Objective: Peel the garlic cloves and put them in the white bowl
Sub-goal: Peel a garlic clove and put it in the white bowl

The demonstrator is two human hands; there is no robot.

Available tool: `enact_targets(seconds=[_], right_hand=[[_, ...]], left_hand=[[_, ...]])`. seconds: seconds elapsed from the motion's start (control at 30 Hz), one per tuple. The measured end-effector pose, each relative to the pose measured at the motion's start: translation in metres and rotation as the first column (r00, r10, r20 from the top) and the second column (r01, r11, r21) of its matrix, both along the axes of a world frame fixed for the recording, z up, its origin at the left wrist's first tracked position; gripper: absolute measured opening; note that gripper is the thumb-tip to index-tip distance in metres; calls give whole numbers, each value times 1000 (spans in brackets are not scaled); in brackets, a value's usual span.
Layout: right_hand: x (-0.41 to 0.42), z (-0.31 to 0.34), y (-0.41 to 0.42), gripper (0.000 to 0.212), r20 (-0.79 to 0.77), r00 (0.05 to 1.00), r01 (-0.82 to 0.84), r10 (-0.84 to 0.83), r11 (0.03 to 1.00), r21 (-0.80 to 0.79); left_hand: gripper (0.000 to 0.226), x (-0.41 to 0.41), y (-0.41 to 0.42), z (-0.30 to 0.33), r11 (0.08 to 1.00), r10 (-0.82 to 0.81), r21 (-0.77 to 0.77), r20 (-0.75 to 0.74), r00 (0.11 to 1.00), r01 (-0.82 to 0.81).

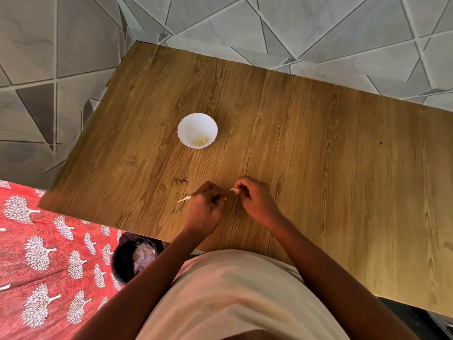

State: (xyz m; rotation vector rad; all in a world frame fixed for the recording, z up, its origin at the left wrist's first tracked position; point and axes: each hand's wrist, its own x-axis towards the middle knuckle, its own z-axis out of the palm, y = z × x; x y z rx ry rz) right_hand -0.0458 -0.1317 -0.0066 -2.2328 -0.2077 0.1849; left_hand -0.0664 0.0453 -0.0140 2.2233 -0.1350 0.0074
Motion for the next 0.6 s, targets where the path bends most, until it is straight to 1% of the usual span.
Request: enact_targets(seconds=[0.13, 0.23, 0.3, 0.37, 0.43, 0.5, 0.6], right_hand=[[1, -4, 1, 17, 14, 1000, 1, -1, 1000, 4], [0, -2, 2, 14, 33, 999, 2, -2, 1000, 21], [-1, 0, 4, 14, 43, 999, 1, -2, 1000, 19], [-1, 0, 5, 12, 54, 999, -4, 3, 1000, 15], [-1, 0, 5, 10, 67, 998, -17, 17, 1000, 1], [-1, -1, 4, 9, 83, 995, -55, 58, 998, -37], [1, -1, 0, 12, 117, 984, -110, 138, 970, -215]], left_hand=[[2, 4, -3, 4, 993, 43, -105, -16, 999, -45], [9, 7, -3, 5, 979, 77, -181, -92, 993, -93], [14, 8, -2, 5, 976, 63, -199, -130, 989, -88], [8, 8, -2, 5, 979, 37, -193, -134, 990, -62], [8, 8, -1, 4, 978, 49, -194, -125, 991, -73], [9, 9, -1, 2, 976, 70, -198, -119, 990, -93], [11, 8, -2, 0, 967, 108, -212, -154, 982, -139]])
